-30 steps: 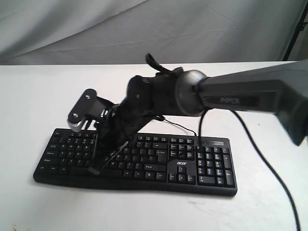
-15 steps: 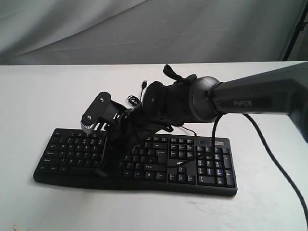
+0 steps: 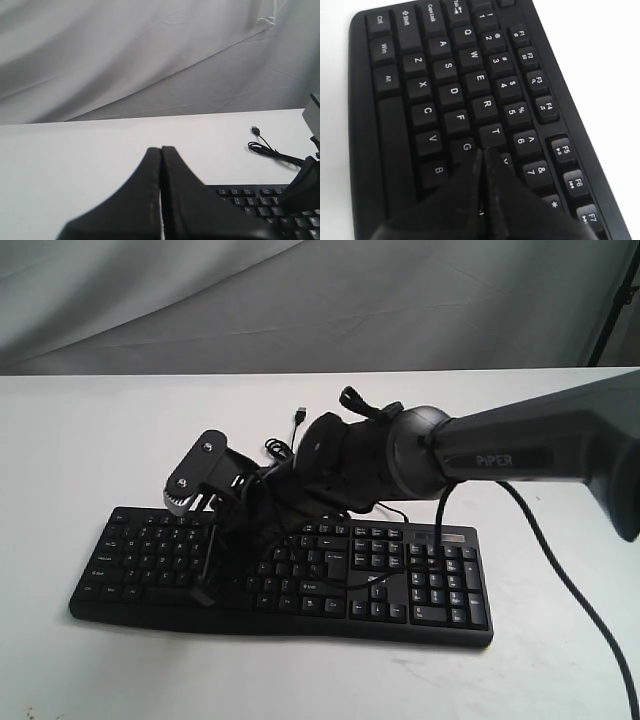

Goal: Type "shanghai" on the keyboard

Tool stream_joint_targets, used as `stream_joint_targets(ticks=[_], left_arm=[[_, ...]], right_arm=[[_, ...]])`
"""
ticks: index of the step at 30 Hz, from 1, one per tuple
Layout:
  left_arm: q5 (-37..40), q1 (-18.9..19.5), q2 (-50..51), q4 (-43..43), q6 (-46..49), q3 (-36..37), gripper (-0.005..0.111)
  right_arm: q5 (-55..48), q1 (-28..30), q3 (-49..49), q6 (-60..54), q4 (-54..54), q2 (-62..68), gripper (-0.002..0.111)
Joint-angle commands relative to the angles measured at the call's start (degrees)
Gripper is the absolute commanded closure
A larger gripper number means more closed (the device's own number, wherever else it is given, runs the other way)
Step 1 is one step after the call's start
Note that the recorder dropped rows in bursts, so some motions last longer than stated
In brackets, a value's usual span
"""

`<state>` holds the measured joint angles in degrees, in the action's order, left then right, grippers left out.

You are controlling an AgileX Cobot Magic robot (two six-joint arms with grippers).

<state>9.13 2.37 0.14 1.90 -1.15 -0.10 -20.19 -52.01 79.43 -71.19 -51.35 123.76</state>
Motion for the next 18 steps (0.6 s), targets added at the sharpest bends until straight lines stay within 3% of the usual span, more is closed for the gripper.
stream_joint_targets(ticks=[1, 18], left_arm=[[-0.34, -0.37, -0.14, 0.0, -0.15, 0.1, 0.107], [-0.34, -0.37, -0.14, 0.0, -0.15, 0.1, 0.107]], right_arm=[[-0.07, 0.12, 0.93, -0.73, -0.65, 1.37, 0.108], [-4.02, 0.12, 4.04, 6.01, 6.19, 3.15, 0.108]])
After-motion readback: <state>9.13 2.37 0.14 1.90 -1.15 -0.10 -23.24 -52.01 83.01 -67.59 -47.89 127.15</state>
